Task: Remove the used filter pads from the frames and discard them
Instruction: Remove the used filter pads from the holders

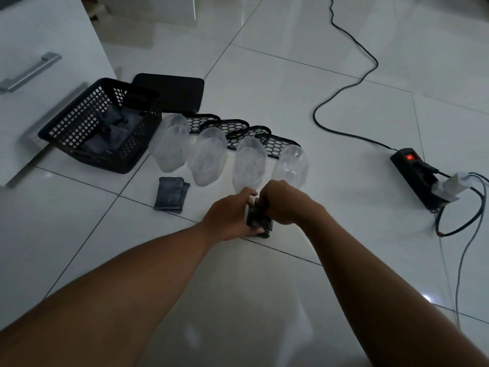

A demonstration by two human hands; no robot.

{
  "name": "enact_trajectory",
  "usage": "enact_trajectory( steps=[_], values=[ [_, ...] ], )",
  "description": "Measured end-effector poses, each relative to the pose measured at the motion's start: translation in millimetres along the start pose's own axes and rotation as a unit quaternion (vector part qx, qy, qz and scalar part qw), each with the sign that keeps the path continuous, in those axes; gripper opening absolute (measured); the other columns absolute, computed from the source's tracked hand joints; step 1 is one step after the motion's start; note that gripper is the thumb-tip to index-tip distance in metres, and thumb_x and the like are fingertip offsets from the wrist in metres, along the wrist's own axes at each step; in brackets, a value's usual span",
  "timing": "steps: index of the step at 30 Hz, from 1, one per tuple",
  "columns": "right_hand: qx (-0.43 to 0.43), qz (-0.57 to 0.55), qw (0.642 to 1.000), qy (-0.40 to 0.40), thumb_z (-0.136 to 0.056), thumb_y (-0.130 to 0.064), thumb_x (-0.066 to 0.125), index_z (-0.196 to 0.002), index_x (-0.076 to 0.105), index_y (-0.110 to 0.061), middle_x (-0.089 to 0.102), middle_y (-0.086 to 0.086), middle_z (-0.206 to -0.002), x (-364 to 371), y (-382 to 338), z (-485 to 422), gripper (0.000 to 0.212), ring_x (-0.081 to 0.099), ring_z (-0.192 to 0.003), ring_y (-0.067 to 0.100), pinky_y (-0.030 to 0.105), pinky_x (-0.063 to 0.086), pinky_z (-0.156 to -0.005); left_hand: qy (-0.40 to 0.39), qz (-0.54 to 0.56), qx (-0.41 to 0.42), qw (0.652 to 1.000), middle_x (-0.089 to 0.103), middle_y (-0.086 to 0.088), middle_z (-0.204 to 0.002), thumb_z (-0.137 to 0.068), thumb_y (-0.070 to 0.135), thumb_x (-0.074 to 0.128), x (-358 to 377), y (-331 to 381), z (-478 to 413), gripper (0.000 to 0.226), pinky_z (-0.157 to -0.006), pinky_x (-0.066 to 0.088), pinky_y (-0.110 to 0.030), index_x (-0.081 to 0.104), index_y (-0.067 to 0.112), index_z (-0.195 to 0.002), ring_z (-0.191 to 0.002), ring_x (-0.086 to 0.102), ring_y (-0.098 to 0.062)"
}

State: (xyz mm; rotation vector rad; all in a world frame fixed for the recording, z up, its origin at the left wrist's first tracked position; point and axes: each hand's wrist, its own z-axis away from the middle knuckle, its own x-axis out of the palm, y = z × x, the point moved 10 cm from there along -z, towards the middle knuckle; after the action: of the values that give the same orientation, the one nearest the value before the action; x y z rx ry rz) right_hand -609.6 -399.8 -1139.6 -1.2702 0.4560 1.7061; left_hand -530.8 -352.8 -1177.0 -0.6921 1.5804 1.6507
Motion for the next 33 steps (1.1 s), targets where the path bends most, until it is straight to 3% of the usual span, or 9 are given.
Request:
enact_trajectory(
  steps=[4, 8, 12, 14, 17, 22, 27, 30, 33],
  values=[
    [0.002, 0.014, 0.999, -0.051, -0.090, -0.011, 0.063, -0.102, 0.065, -0.007, 0.056, 0.001, -0.073, 24.9, 1.0, 4.1, 0.013, 0.059, -0.064, 0.016, 0.025, 0.048, -0.056, 0.017, -0.006, 0.031, 0.999, 0.063, 0.010, -0.124, -0.050, 0.067, 0.084, -3.9, 1.7, 6.6, 0.105, -0.085, 0.052, -0.028, 0.037, 0.029, -0.137, -0.100, 0.066, -0.014],
    [-0.011, 0.044, 0.992, -0.118, -0.085, -0.010, 0.072, -0.109, 0.067, -0.007, 0.069, 0.005, -0.083, 26.8, -5.7, 3.3, 0.025, 0.069, -0.073, 0.017, 0.029, 0.059, -0.072, 0.041, -0.044, 0.057, 0.997, 0.058, 0.009, -0.123, -0.044, 0.074, 0.082, -18.5, 3.8, 14.8, 0.109, -0.077, 0.050, -0.025, 0.042, 0.024, -0.133, -0.096, 0.063, -0.012],
    [-0.058, 0.037, 0.992, -0.104, -0.087, -0.008, 0.069, -0.116, 0.069, -0.011, 0.070, 0.005, -0.108, -7.4, -38.9, -17.2, 0.029, 0.068, -0.091, 0.018, 0.034, 0.057, -0.088, 0.036, -0.045, 0.029, 0.998, 0.057, 0.011, -0.114, -0.046, 0.080, 0.077, -44.0, -7.6, 25.4, 0.104, -0.077, 0.052, -0.028, 0.042, 0.026, -0.128, -0.091, 0.057, -0.008],
    [-0.060, -0.017, 0.994, -0.092, -0.087, -0.001, 0.068, -0.112, 0.070, -0.007, 0.071, 0.006, -0.110, -26.5, -56.7, -30.0, 0.026, 0.069, -0.079, 0.015, 0.035, 0.059, -0.082, 0.028, -0.052, -0.014, 0.998, 0.055, 0.013, -0.110, -0.051, 0.082, 0.072, -59.7, -24.1, 29.5, 0.095, -0.078, 0.050, -0.029, 0.042, 0.031, -0.125, -0.090, 0.055, -0.008],
    [-0.084, -0.041, 0.994, -0.062, -0.089, 0.002, 0.064, -0.110, 0.070, -0.003, 0.070, 0.007, -0.107, -52.4, -95.3, -53.8, 0.023, 0.067, -0.066, 0.009, 0.033, 0.061, -0.074, 0.094, -0.073, -0.033, 0.992, 0.057, 0.014, -0.098, -0.065, 0.076, 0.063, -106.8, -49.6, 42.6, 0.065, -0.075, 0.051, -0.034, 0.045, 0.033, -0.111, -0.083, 0.059, -0.011],
    [-0.140, -0.057, 0.988, 0.009, -0.086, 0.004, 0.065, -0.104, 0.074, -0.006, 0.074, 0.010, -0.101, -92.7, -166.3, -96.6, 0.022, 0.072, -0.082, 0.022, 0.036, 0.059, -0.083, 0.208, -0.103, -0.103, 0.967, 0.055, 0.010, -0.082, -0.080, 0.048, 0.066, -205.1, -103.6, 61.2, 0.028, -0.068, 0.051, -0.034, 0.051, 0.026, -0.091, -0.073, 0.057, -0.016],
    [-0.174, -0.084, 0.979, 0.073, -0.088, -0.008, 0.059, -0.100, 0.071, -0.004, 0.072, 0.014, -0.096, -115.4, -228.3, -145.3, 0.017, 0.069, -0.081, 0.028, 0.040, 0.060, -0.079, 0.270, -0.169, -0.206, 0.925, 0.063, -0.002, -0.079, -0.086, 0.043, 0.060, -294.7, -182.9, 75.0, 0.026, -0.065, 0.049, -0.034, 0.054, 0.019, -0.079, -0.074, 0.061, -0.026],
    [-0.180, -0.101, 0.974, 0.095, -0.087, -0.014, 0.058, -0.102, 0.072, -0.007, 0.071, 0.011, -0.096, -116.3, -258.7, -175.4, 0.021, 0.068, -0.084, 0.026, 0.040, 0.058, -0.081, 0.213, -0.267, -0.242, 0.908, 0.068, -0.006, -0.087, -0.086, 0.039, 0.062, -321.1, -226.6, 71.4, 0.020, -0.077, 0.052, -0.039, 0.066, 0.020, -0.088, -0.085, 0.065, -0.031],
    [-0.182, -0.068, 0.975, 0.104, -0.088, -0.023, 0.058, -0.107, 0.069, -0.017, 0.068, 0.004, -0.103, -109.3, -282.1, -195.5, 0.022, 0.064, -0.096, 0.027, 0.048, 0.048, -0.096, 0.109, -0.303, -0.254, 0.912, 0.070, -0.004, -0.101, -0.085, 0.042, 0.064, -321.8, -253.4, 50.8, 0.021, -0.090, 0.045, -0.039, 0.072, 0.029, -0.099, -0.098, 0.064, -0.028]
  ],
)
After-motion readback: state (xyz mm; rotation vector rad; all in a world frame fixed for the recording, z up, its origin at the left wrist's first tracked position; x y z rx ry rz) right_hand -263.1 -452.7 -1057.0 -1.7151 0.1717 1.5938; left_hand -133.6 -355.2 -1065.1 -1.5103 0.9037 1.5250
